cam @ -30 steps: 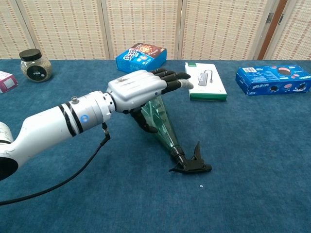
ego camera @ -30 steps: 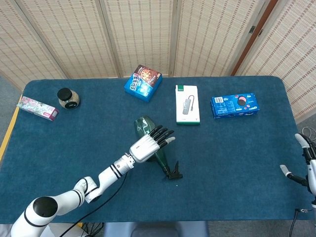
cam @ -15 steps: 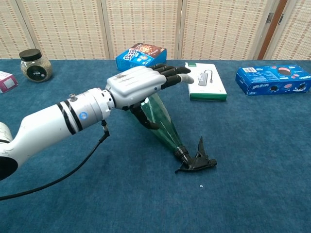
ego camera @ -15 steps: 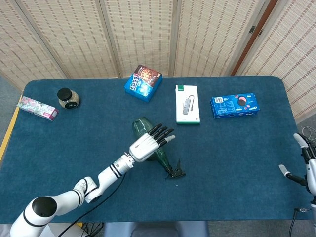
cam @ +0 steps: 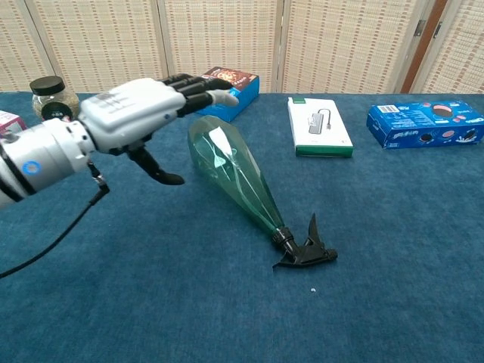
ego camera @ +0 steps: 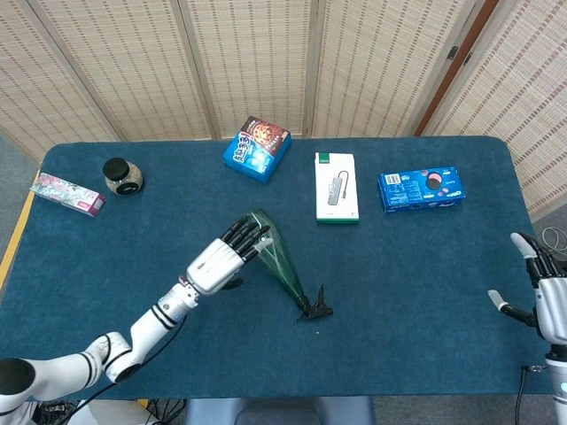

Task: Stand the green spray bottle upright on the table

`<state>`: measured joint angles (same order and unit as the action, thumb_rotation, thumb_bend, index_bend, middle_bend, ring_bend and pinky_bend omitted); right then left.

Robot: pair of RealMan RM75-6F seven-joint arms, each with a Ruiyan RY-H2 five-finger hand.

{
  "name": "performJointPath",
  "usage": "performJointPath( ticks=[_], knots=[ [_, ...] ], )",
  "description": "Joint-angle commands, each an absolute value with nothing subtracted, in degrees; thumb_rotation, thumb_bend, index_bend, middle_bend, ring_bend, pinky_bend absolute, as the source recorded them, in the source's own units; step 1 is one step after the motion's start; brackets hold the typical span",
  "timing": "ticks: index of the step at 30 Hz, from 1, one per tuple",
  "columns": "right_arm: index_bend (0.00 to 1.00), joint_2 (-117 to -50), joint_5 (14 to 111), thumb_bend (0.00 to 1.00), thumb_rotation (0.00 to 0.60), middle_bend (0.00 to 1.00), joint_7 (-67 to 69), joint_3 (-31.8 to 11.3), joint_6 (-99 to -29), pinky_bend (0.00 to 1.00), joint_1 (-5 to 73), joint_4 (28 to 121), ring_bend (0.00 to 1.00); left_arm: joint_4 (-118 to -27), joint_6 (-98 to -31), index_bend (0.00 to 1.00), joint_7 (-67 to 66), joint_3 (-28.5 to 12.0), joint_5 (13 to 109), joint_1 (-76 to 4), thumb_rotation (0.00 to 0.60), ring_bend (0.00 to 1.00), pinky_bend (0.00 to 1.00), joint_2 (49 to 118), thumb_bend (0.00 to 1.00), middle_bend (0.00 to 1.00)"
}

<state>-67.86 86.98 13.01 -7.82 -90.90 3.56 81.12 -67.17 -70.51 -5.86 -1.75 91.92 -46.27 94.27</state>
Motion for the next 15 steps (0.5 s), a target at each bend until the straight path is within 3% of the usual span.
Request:
performJointPath(
  ticks=[1,4,10,15],
  knots=[
    [0.11,-67.2,87.7,0.13,0.600,0.13,11.5,-8.1,-90.2,0.42,4.6,82.9,0.17,-72.9,-72.7,0.00,-9.6,0.3,90.5,-41.6,0.600,0.00,0.00,87.9,0.00,0.00],
    [0.11,-66.8,88.4,0.13,0.600,0.13,10.2,-8.3,-89.6,0.42,5.6,84.5,0.17,-75.4,-73.8,0.00,-10.5,1.4,89.5,-38.9,0.600,0.00,0.00,84.4,0.01,0.00],
    [0.11,-66.1,89.4,0.13,0.600,0.13,6.3,-8.9,-87.3,0.42,8.3,88.3,0.17,-80.5,-75.6,0.00,-11.0,2.8,85.8,-33.0,0.600,0.00,0.00,77.4,0.26,0.00],
    [0.11,-65.3,90.1,0.13,0.600,0.13,2.6,-9.6,-84.7,0.42,11.0,91.9,0.16,-83.8,-76.8,0.00,-10.9,3.3,83.0,-28.9,0.600,0.00,0.00,72.6,0.28,0.00]
  ],
)
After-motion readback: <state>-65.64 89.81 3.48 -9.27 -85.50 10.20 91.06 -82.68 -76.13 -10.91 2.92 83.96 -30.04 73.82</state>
